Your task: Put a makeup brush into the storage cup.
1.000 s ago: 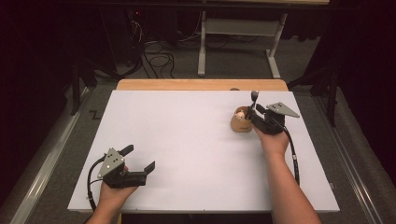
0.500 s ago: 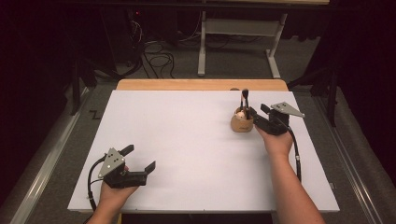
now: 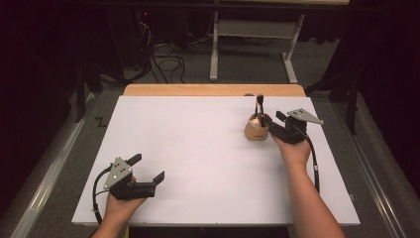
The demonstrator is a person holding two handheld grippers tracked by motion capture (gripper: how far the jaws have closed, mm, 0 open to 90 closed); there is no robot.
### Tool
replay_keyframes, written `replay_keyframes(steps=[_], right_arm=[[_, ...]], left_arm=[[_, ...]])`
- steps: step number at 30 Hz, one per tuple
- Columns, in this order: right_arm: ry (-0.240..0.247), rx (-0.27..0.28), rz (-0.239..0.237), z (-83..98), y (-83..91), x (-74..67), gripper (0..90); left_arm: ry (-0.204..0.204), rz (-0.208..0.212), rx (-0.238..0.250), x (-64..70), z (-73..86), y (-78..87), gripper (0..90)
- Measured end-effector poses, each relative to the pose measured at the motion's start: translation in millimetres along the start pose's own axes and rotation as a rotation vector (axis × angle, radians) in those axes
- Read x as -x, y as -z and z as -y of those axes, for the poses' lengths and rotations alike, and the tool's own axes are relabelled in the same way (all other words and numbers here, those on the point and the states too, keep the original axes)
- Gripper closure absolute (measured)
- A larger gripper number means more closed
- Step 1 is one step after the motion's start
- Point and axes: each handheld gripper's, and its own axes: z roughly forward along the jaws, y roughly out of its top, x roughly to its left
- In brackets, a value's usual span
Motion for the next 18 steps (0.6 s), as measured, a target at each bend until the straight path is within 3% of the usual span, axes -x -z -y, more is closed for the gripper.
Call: replay_keyframes(steps=[9,18], right_arm=[[0.003,-0.022,-0.027,0.7,5.9,-2.3,46.8],[0.021,-0.023,-0.056,8.4,15.0,-8.0,34.9]], left_arm=[[0.0,0.005,-0.007,0.5,0.0,-1.6,0.9],[0.005,0.0,-0.012,-0.7,0.4,-1.4,0.8]])
